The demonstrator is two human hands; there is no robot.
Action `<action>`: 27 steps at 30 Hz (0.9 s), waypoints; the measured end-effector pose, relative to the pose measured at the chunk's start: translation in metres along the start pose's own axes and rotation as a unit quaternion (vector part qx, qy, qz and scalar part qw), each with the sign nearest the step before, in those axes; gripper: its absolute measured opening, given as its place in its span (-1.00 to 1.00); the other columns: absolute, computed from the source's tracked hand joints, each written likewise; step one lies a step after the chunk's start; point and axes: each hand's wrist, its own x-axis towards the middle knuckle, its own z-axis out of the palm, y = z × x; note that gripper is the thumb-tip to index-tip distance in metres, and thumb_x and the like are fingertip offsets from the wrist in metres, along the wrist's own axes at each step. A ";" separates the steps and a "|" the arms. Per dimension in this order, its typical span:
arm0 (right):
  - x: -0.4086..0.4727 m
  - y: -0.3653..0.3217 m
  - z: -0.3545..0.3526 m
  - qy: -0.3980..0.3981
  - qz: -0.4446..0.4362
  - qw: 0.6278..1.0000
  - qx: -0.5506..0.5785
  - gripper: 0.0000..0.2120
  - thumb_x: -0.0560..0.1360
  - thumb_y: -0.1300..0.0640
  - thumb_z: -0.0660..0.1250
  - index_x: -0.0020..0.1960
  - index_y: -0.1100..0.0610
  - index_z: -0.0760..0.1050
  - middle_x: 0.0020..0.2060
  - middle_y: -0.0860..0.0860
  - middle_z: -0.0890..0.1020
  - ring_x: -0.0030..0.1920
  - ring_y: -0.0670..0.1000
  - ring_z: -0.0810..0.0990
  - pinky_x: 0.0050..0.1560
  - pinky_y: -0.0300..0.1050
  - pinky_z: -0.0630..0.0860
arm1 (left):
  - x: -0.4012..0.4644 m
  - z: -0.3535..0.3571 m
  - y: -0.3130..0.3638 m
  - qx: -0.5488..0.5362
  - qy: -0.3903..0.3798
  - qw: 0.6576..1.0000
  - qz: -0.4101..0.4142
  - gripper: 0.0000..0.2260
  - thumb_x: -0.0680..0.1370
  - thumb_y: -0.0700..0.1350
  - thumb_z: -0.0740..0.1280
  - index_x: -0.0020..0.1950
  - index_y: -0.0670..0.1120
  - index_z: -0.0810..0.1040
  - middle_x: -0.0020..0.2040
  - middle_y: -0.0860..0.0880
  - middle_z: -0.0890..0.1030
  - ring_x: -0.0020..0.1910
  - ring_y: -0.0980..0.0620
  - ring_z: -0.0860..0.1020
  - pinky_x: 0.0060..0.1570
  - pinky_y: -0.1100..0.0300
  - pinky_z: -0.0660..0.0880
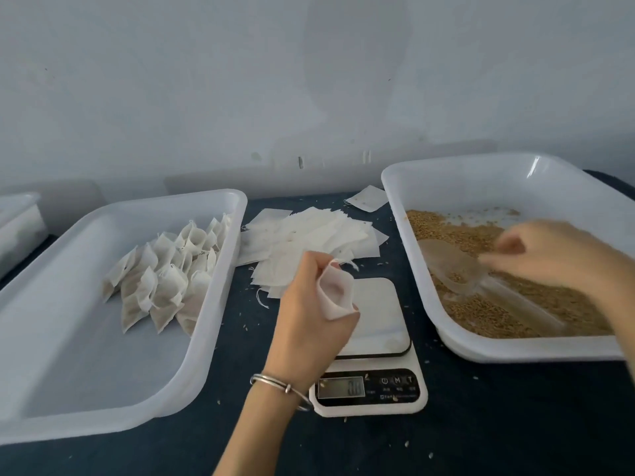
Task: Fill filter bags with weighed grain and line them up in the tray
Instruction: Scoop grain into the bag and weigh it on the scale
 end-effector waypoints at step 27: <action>0.028 -0.002 0.006 -0.120 0.078 0.989 0.028 -0.70 0.56 0.11 0.26 0.16 0.32 0.43 -0.25 0.11 0.61 -0.48 -0.06 0.58 -0.48 -0.27 0.51 | 0.011 0.018 -0.007 -0.038 -0.040 0.998 -0.004 -0.67 0.38 -0.32 0.39 -0.03 0.01 0.37 -0.24 0.16 0.46 -0.33 0.25 0.45 -0.44 0.47 0.36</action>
